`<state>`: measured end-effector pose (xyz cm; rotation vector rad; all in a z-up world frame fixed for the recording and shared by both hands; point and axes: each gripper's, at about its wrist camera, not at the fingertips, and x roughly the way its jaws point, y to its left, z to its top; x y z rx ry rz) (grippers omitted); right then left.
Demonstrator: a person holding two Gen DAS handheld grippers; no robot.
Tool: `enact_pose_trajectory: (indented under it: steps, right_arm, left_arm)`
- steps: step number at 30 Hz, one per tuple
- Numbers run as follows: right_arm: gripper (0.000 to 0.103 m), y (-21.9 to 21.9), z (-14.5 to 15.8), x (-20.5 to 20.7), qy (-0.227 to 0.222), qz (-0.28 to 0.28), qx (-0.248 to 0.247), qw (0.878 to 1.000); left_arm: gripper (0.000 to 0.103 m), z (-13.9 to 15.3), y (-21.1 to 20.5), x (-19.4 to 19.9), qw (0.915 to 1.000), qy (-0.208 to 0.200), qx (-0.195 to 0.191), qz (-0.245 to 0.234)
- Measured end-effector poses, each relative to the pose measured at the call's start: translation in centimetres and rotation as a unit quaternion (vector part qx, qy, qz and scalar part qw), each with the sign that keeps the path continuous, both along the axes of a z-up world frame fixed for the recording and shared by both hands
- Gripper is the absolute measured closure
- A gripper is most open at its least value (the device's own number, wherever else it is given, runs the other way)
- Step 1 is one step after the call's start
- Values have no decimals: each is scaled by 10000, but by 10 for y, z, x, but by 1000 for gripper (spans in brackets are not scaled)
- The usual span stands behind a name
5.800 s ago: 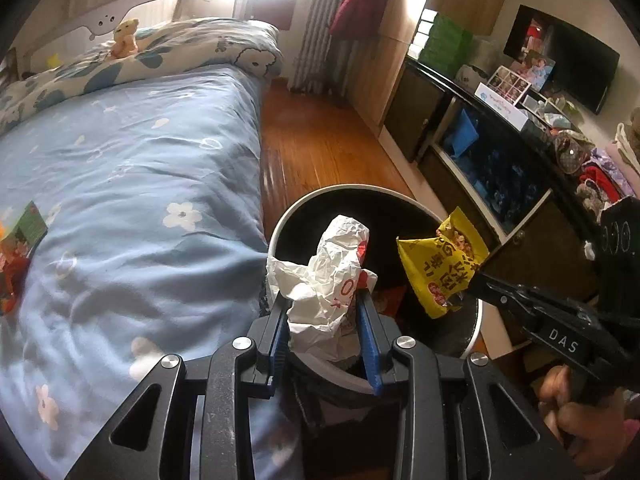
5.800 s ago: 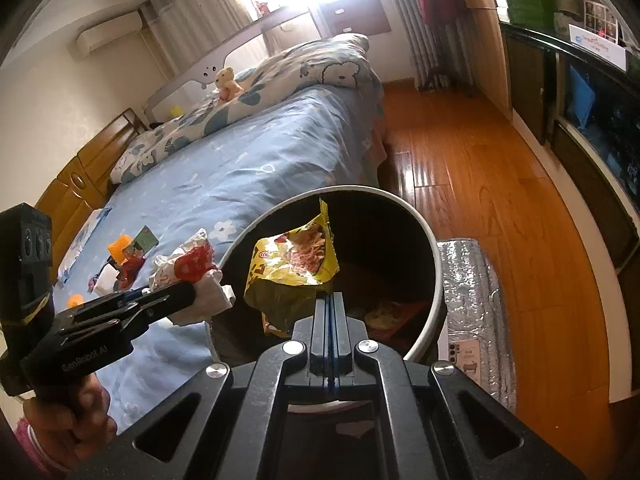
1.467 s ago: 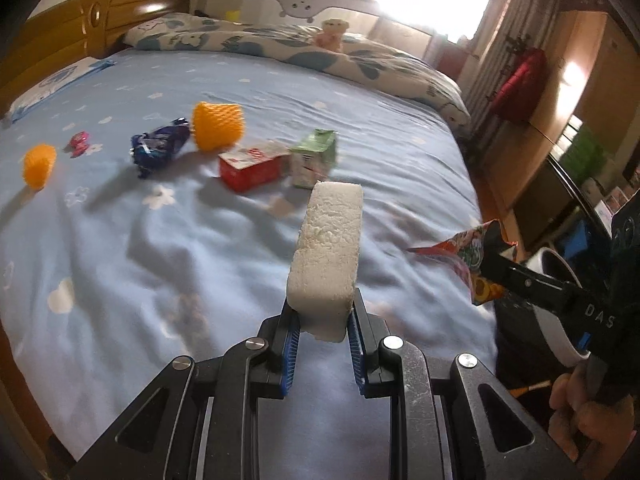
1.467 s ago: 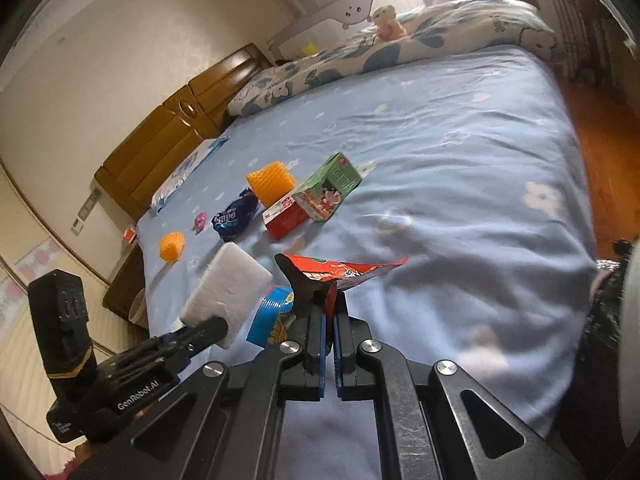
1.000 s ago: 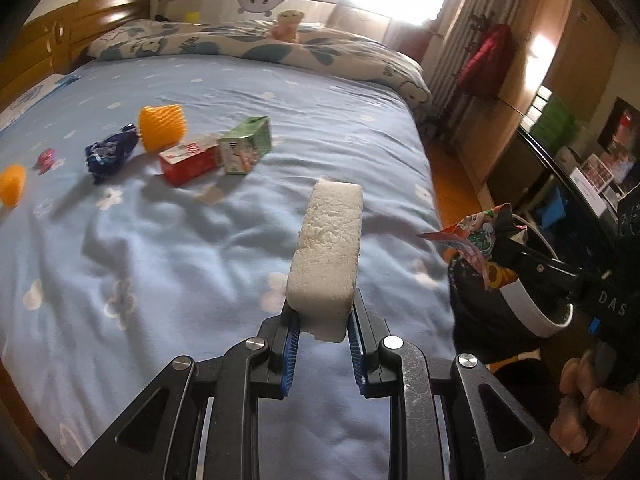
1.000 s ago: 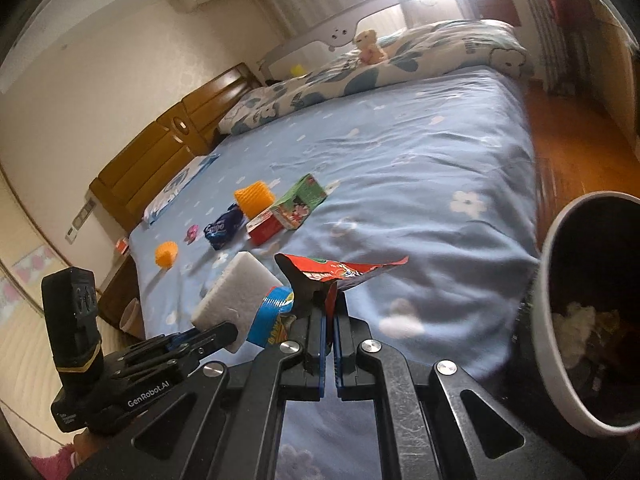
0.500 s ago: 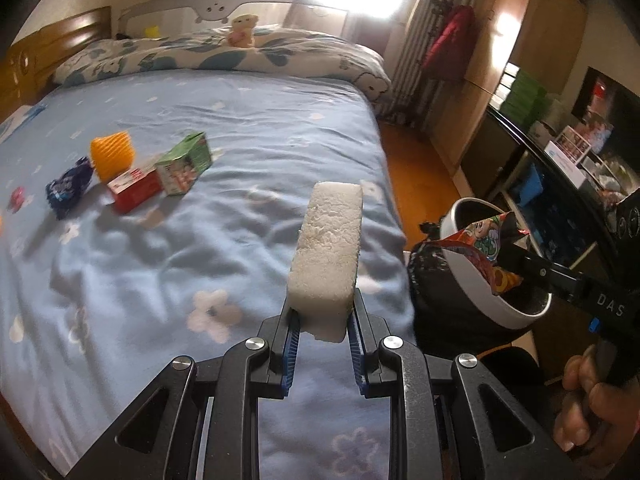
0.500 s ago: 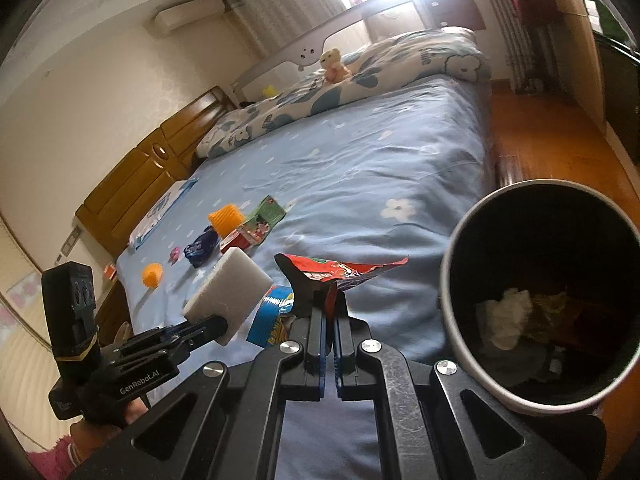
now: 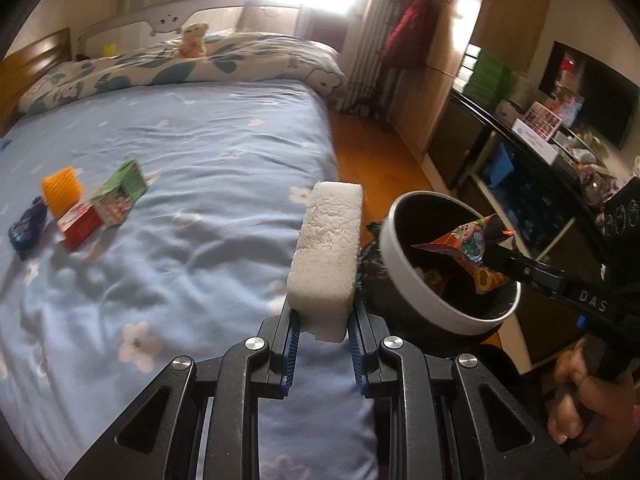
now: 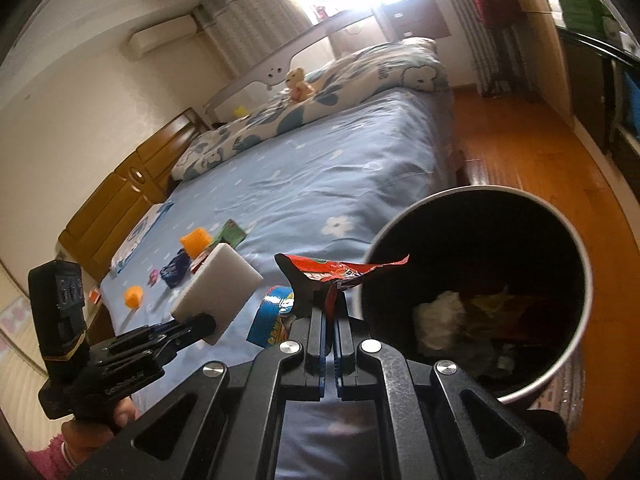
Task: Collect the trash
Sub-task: 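Carry foam block and wrapper over the bin and open both tools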
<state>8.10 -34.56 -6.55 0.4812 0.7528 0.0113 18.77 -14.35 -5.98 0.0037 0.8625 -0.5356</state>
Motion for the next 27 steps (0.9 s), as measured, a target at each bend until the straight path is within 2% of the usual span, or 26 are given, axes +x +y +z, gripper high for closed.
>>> enact_pose_trajectory:
  steps: [13,27]
  right_arm:
    - [101,-42,-6,-13,217,-370,-80,9990]
    - [101,-69,-19,-10,603,-522,-225,9966]
  left_arm:
    - [82,-6,-68,12,9983,27,111,-571]
    - [81,-14,-113,35,9964,153,321,-773]
